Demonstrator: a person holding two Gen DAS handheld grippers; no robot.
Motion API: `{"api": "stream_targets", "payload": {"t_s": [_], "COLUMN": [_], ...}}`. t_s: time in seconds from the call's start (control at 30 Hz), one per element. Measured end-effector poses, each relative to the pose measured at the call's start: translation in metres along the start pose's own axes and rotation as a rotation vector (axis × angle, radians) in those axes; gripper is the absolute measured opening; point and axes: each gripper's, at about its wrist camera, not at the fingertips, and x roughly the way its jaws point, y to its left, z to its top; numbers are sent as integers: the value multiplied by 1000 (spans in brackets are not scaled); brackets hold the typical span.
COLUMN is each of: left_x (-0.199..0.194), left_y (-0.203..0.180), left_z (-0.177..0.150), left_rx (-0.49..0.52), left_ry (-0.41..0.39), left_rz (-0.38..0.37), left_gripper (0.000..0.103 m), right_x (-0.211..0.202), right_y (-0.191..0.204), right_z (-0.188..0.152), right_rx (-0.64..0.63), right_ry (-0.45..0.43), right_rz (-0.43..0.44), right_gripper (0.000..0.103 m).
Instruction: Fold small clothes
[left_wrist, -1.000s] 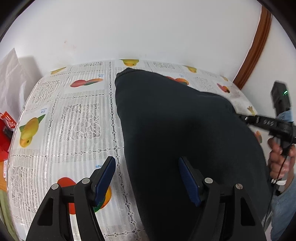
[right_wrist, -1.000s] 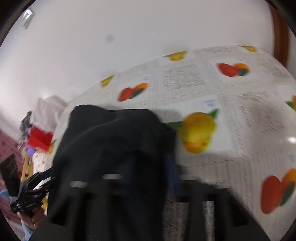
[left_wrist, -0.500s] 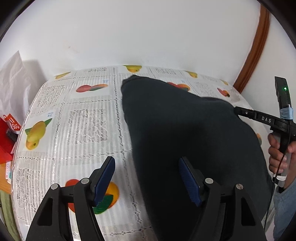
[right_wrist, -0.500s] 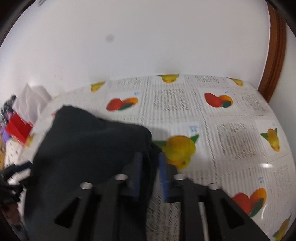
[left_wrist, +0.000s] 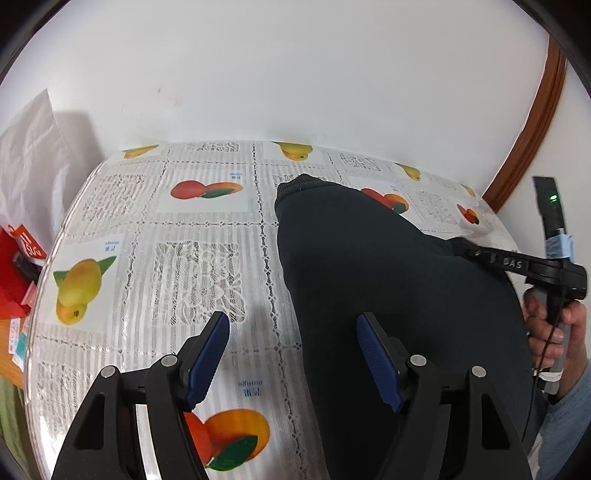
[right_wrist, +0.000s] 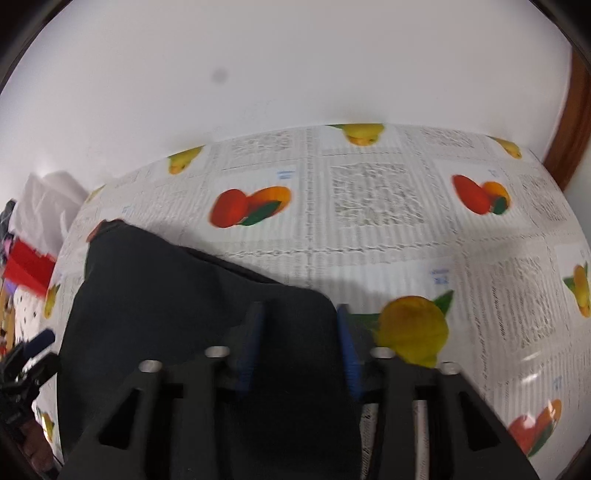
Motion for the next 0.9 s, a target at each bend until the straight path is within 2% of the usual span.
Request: {"api": "stream_targets", "payload": {"t_s": [0.03, 0.13, 0.17, 0.23, 0.33, 0.37, 0.43, 0.53, 0.67, 0.77, 0.9], "left_x": [1, 2, 3, 2, -4, -7, -12, -21, -33, -42, -40], "left_y": [-1, -2, -3, -3, -5, -6, -7, -8, -11, -15, -18], "left_z": [0, 0, -1, 0, -3, -5, -10, -22, -44, -60, -71], "left_rx": [7, 15, 17, 14, 24, 31, 41, 42, 32, 31, 0], "left_ry": [1, 2, 1, 3, -4, -5, -7, -4, 0, 2, 20], "left_rz": [7, 14, 15, 22, 35, 39, 37, 8, -54, -95, -102], "left_gripper": [70, 70, 70, 70, 70, 70, 69, 68, 68, 68, 68], "right_x": [-5, -31, -34, -26, -23, -28, -49, -75, -98, -99, -86], "right_y": [3, 1, -1, -2, -7, -12, -23, -34, -53, -57, -49], "right_z": [0, -3, -4, -4, -4, -5, -15, -35, -69, -93, -114], "right_rx": [-20, -41, -38, -43, -18, 1, 34, 46, 92, 116, 119], "right_ry": [-31, -204, -225, -191, -135, -141, -165, -174, -142, -105, -69], "right_rz": [9, 27, 33, 5, -28, -18, -5, -8, 60, 116, 177], "right_gripper": [10, 9, 9, 10, 18, 21, 36, 42, 50, 51, 49]}}
